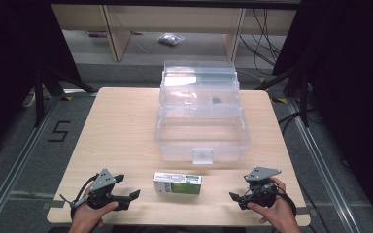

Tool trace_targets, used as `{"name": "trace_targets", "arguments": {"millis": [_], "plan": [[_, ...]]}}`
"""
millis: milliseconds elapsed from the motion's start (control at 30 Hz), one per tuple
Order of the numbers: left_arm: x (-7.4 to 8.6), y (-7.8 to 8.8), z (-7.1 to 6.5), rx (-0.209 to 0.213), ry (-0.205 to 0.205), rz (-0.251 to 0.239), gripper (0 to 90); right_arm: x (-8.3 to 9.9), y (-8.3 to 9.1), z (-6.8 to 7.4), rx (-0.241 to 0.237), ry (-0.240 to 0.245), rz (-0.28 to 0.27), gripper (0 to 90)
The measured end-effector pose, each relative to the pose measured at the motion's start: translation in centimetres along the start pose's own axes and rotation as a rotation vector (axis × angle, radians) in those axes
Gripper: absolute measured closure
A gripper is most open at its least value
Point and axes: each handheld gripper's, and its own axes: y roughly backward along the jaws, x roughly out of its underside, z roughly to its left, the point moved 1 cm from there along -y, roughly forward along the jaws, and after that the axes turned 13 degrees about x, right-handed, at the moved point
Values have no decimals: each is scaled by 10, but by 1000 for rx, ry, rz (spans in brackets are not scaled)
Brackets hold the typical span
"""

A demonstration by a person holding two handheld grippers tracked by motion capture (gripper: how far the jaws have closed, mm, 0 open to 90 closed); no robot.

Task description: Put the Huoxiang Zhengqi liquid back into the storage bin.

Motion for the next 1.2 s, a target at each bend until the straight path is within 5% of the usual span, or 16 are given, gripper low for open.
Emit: {"name": "trace_targets", "arguments": {"millis": [300, 367, 700, 900, 1200], "plan": [[0, 0, 0, -2, 0, 0, 148, -12, 3, 9, -10, 58, 20, 203], [0, 0, 0, -1, -2, 1, 148, -21, 3, 9, -12, 128, 18, 209], [0, 0, 0, 1, 0, -5, 148, -49, 3, 18, -17, 203, 60, 198], [0, 0, 0, 4, -2, -7, 148, -61, 0, 29, -37, 219, 65, 195], [0, -1, 0, 5, 3, -13, 148, -83, -2, 45, -114, 312, 63, 189]]}}
